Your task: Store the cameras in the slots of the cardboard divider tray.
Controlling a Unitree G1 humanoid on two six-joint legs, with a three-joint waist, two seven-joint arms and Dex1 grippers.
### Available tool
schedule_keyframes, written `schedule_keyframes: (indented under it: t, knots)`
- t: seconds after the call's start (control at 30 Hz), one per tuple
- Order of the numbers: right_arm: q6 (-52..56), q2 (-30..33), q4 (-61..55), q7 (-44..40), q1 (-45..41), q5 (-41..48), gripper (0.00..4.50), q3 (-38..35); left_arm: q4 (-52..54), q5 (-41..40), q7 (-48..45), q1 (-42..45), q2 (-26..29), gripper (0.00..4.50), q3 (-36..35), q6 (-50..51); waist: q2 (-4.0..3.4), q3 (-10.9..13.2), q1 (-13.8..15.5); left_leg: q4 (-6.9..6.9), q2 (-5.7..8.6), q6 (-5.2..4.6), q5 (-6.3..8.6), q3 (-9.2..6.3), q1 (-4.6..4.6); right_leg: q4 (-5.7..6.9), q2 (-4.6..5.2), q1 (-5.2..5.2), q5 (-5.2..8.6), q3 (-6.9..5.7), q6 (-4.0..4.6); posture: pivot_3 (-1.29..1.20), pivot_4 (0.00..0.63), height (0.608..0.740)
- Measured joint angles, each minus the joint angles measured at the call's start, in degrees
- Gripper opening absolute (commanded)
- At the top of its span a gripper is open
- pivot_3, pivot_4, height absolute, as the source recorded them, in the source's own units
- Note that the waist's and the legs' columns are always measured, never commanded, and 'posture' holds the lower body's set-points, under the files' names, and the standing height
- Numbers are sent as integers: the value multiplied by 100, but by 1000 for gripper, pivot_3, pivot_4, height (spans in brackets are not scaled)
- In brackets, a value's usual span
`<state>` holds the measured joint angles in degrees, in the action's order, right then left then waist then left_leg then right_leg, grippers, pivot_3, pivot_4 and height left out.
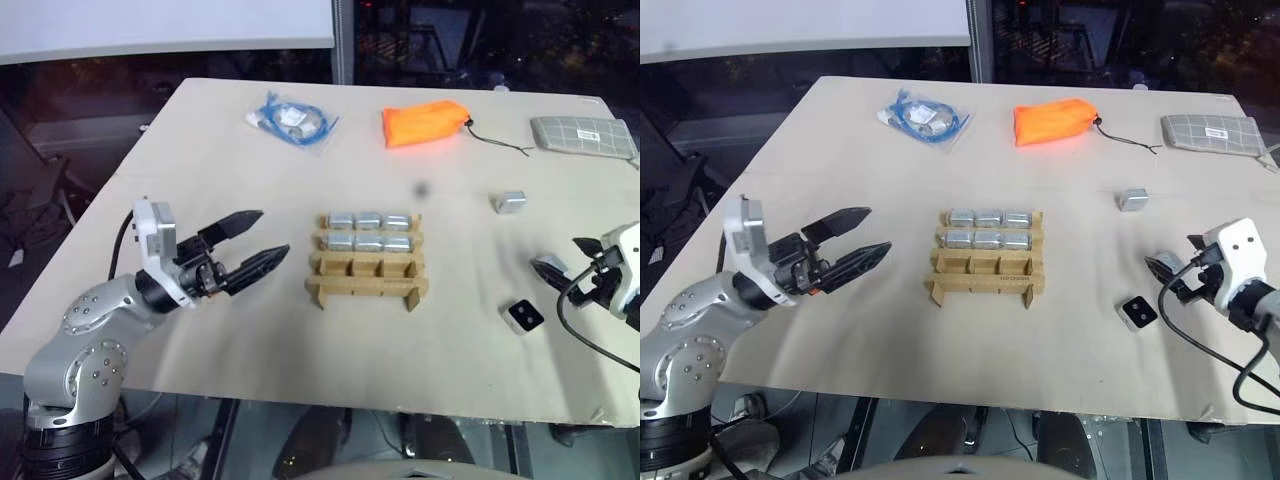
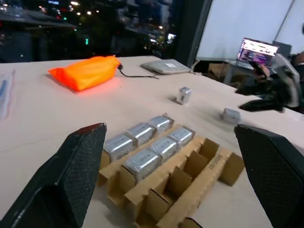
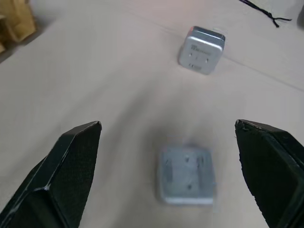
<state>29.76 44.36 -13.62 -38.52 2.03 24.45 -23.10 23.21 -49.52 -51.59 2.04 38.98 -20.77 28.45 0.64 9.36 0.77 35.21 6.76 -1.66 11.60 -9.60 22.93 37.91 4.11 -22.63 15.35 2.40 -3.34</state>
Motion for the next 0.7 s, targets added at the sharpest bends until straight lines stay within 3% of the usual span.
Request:
schedule_keyframes:
  t: [0.27,0.43,0.7]
  knots:
    - [38,71,780,127,-1116,-483,4500,717,301,-7,75,-219,13,4491,24,1,-5,3,-53,0,-1,-1,0,15,-6,5,-2,-3,-1,0,0,0,150,740]
    - [126,-698,1821,801,-2649,-955,4500,1412,341,-5,178,-218,-18,4491,93,-7,-3,4,-120,-1,-1,2,-3,16,-4,5,-3,-6,-2,1,1,0,150,740]
    - [-59,-1254,3325,1430,-3715,-1430,4500,1686,497,-18,347,-349,-22,4491,23,-10,-5,6,-124,-6,3,13,-8,27,5,2,0,-17,-3,9,1,0,150,740]
